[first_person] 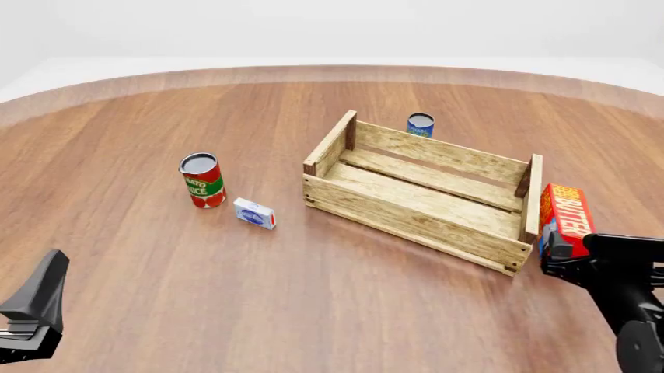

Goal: Pick up the butter and put it in the tray.

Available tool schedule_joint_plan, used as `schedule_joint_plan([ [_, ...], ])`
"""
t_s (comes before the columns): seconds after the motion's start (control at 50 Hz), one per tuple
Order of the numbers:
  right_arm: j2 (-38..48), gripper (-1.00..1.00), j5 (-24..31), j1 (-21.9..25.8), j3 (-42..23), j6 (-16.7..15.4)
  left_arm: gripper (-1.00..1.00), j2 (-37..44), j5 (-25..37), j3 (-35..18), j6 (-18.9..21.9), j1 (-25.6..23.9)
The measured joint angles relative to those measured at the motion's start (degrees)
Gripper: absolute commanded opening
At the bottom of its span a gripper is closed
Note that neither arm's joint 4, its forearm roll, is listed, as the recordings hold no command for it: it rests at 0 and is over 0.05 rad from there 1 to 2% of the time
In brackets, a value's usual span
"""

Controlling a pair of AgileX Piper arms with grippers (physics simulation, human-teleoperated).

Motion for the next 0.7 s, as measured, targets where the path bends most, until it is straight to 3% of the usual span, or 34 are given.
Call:
schedule_joint_plan([
  [0.7, 3.0, 1.0, 0.0, -0.2, -1.8, -0.3, 1.0, 0.0, 0.0, 0.0, 0.0, 0.0],
])
